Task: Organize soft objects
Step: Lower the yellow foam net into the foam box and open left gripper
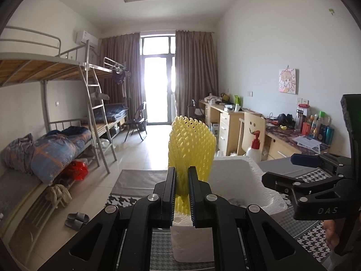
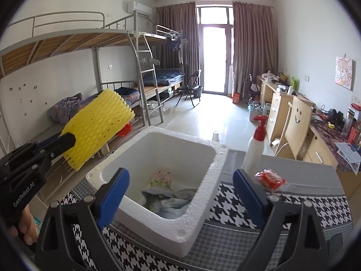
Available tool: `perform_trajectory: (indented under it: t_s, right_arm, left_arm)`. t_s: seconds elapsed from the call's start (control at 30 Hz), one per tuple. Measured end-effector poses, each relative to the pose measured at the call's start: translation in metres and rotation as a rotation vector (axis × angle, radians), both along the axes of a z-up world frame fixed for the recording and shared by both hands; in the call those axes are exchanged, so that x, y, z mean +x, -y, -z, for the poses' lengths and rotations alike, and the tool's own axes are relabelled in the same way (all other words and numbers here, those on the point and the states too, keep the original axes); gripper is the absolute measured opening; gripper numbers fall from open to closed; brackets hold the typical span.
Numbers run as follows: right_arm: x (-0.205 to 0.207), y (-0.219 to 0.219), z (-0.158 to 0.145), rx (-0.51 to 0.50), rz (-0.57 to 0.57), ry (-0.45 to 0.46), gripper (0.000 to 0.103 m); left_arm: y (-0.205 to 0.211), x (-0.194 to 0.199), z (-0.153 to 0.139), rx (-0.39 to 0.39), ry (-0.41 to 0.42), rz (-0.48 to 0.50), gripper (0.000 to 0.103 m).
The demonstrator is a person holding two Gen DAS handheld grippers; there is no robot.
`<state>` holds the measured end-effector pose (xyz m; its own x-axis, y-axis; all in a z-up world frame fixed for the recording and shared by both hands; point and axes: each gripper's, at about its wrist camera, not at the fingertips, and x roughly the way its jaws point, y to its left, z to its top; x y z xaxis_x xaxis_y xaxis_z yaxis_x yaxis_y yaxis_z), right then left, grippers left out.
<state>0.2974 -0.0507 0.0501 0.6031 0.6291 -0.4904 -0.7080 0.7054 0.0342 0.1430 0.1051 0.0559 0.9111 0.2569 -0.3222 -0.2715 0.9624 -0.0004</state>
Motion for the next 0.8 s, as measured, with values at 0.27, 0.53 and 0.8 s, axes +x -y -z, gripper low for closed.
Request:
perform_trajectory:
  t_s: [0.27, 0.53, 0.8]
  right_arm:
    - [0.004, 0.020, -0.002, 0.017, 0.035, 0.001, 0.095]
    - [0.002, 0.040, 0.003, 0.018, 0.064, 0.002, 0.095]
    - [0.003, 0.060, 0.003, 0.026, 0.100, 0.004, 0.095]
  left_arm:
    - [0.008, 0.009, 0.002, 0.004, -0.017, 0.041, 0.011]
    - [0.022, 0.018, 0.000, 0.005, -0.025, 0.082, 0.011]
    - [0.028, 0.030, 0.001, -0.004, -0.051, 0.111, 0.011]
